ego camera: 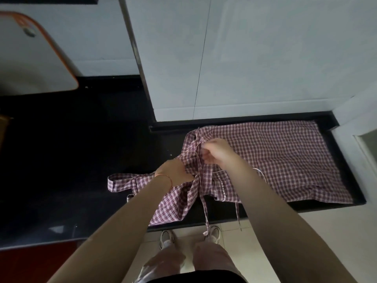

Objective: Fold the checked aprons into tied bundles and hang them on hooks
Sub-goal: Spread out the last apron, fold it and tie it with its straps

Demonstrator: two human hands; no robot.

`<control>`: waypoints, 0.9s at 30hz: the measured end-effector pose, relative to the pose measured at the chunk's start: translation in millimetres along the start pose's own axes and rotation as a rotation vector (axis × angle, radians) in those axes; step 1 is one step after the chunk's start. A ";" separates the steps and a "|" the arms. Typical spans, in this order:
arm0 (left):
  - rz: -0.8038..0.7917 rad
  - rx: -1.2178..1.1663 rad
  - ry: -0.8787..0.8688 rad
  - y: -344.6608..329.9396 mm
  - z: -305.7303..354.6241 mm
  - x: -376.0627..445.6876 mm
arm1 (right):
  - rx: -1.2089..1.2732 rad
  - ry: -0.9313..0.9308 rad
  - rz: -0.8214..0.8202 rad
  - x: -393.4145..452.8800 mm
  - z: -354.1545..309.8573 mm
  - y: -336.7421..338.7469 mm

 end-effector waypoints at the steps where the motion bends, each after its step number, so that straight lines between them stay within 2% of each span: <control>1: -0.010 0.007 0.019 -2.8 -6.7 -3.3 | -0.132 -0.026 0.069 -3.4 5.7 -0.3; 3: -0.049 0.065 0.046 -5.9 -17.2 -11.7 | -0.250 -0.089 0.143 -8.3 20.8 0.4; 5: -0.138 0.158 0.058 -10.6 -24.9 -21.0 | -0.283 -0.185 0.151 -16.5 34.6 -2.5; 9: -0.203 0.370 0.085 -28.9 -32.8 -32.3 | -0.579 -0.354 -0.039 -24.9 49.3 -18.8; 11: -0.113 0.422 0.067 -38.3 -36.0 -31.4 | -0.620 -0.329 -0.095 -27.0 50.2 -25.9; 13: -0.014 0.343 0.034 -39.0 -42.0 -28.1 | -0.547 -0.232 -0.112 -26.9 49.0 -28.4; 16: 0.114 0.218 0.051 -24.0 -53.4 -30.1 | -0.221 -0.167 -0.137 -32.4 44.8 -27.2; 19: 0.535 0.067 0.053 -0.9 -58.4 -45.1 | -0.013 -0.145 -0.125 -41.1 35.0 -29.6; 20: 0.609 -0.040 0.010 2.2 -55.1 -51.7 | 0.019 -0.129 -0.091 -42.0 31.5 -30.2; 21: 0.616 -0.141 -0.038 2.7 -50.8 -56.6 | 0.062 -0.116 -0.055 -42.5 28.8 -30.9; 23: 0.473 -0.167 -0.163 -1.5 -41.0 -62.0 | 0.141 -0.095 0.010 -40.4 26.0 -32.4; 25: 0.326 0.076 -0.219 -8.9 -33.7 -63.1 | 0.186 -0.098 0.035 -38.0 26.4 -32.3; 27: 0.291 0.342 -0.179 -13.7 -35.4 -57.3 | 0.170 -0.106 0.054 -39.2 25.3 -31.2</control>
Point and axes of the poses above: each hand's wrist, its own x-axis towards the middle knuckle, its own y-axis out of the back of the hand, z = x × y, the point moved 2 cm from there along x, towards the middle knuckle, and after that the axes turned 11 degrees about -z, right-handed, at the moved point
